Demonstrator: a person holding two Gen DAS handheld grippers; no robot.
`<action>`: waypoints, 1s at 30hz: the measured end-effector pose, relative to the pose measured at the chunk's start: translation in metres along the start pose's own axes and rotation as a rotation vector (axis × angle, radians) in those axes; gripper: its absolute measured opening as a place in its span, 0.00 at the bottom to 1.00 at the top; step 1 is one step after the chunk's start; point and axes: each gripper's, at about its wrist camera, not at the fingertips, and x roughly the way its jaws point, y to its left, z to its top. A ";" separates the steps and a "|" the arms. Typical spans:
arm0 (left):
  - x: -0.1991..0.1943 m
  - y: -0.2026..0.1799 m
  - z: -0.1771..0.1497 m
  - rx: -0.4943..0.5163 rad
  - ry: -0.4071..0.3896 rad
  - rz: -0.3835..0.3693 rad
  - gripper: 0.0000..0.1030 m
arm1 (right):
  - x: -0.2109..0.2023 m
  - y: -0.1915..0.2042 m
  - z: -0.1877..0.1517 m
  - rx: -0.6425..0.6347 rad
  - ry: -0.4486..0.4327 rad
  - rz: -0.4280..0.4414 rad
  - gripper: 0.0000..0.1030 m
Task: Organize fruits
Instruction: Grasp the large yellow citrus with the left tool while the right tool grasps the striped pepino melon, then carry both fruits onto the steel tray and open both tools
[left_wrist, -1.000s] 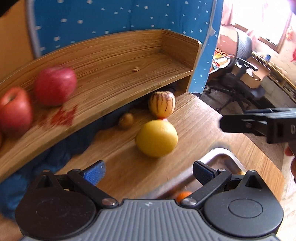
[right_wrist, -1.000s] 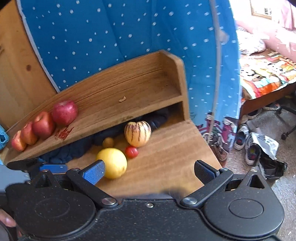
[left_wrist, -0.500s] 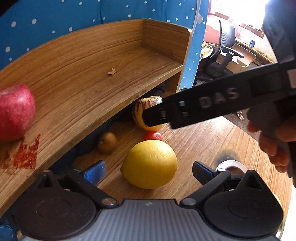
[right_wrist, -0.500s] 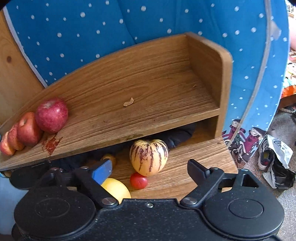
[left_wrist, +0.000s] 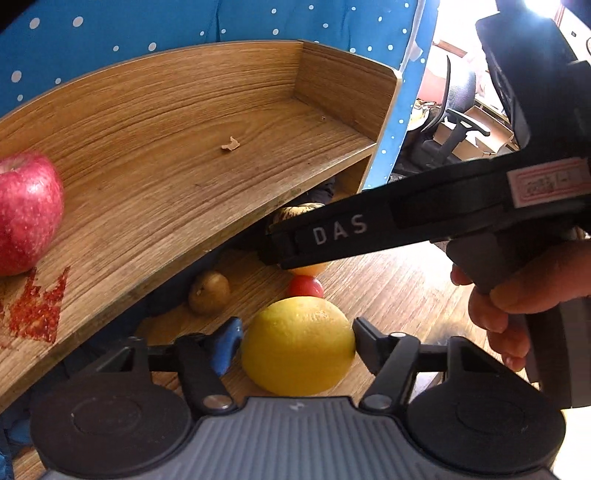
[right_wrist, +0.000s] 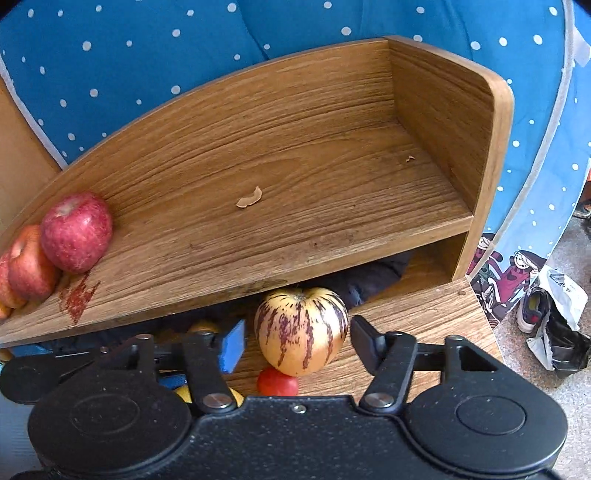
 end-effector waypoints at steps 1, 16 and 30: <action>0.000 0.001 0.000 -0.006 0.001 -0.003 0.68 | 0.001 0.001 0.000 -0.007 0.000 -0.007 0.55; -0.027 0.002 -0.013 -0.059 -0.020 0.028 0.66 | -0.035 -0.010 -0.019 0.064 -0.071 0.011 0.54; -0.083 -0.001 -0.050 -0.184 -0.036 0.105 0.66 | -0.105 0.003 -0.082 -0.018 -0.074 0.061 0.54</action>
